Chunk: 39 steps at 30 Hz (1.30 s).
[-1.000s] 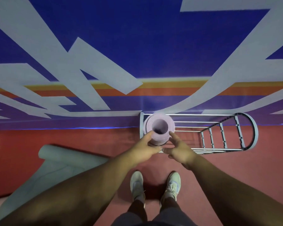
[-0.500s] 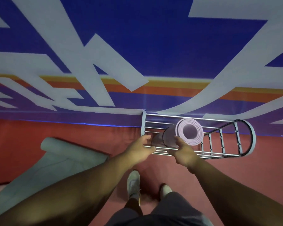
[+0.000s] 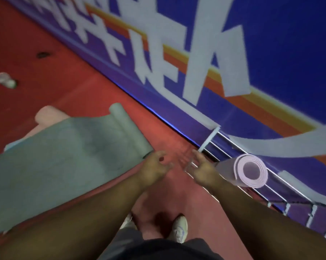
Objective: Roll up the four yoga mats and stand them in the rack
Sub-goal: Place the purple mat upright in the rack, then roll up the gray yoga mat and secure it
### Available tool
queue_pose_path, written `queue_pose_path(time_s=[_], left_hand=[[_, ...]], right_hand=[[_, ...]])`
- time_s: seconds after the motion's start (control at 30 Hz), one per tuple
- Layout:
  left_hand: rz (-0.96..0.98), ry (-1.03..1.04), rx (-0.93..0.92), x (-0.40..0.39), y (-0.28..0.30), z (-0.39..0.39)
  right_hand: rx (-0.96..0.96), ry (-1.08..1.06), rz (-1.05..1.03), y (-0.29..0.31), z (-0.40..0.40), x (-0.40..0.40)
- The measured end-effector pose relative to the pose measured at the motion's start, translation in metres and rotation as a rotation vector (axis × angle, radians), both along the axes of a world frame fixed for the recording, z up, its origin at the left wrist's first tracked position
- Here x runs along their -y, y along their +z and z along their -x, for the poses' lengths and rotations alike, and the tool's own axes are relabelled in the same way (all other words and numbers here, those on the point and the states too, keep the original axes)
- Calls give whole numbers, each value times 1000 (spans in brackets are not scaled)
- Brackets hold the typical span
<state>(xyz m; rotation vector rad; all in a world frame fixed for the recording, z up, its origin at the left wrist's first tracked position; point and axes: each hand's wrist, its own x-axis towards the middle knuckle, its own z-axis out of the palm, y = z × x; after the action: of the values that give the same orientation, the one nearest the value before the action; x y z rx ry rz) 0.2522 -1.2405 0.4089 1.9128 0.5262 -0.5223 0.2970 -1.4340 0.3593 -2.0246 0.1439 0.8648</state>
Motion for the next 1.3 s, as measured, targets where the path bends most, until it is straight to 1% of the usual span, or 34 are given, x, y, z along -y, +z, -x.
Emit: queue_pose_path(time_s=[0.07, 0.13, 0.23, 0.33, 0.47, 0.53, 0.67, 0.77, 0.93, 1.1, 1.23, 1.3], left_hand=[[-84, 7, 38, -37, 13, 24], [-151, 44, 60, -79, 24, 50], [-187, 172, 52, -151, 33, 99], [-207, 304, 29, -238, 27, 171], [-280, 456, -55, -357, 15, 288], [-282, 543, -109, -411, 14, 343], [-320, 660, -161, -497, 15, 413], [-320, 703, -169, -548, 8, 439], [-311, 734, -205, -641, -8, 453], [-347, 778, -253, -765, -9, 450], [-378, 823, -248, -861, -1, 451], [-371, 822, -230, -907, -2, 449]], right_hand=[[45, 57, 3, 17, 12, -43], [116, 168, 38, 30, 26, -91], [166, 357, 63, 40, 51, -172], [239, 539, 96, 44, 95, -272], [269, 711, 98, 37, 172, -405], [264, 805, 100, 32, 214, -466], [243, 936, 86, 23, 277, -567], [239, 999, 75, 12, 302, -628], [259, 1099, 149, -5, 307, -734], [211, 1150, 155, -31, 298, -864], [202, 1212, 150, -26, 294, -952], [159, 1185, 135, -25, 295, -993]])
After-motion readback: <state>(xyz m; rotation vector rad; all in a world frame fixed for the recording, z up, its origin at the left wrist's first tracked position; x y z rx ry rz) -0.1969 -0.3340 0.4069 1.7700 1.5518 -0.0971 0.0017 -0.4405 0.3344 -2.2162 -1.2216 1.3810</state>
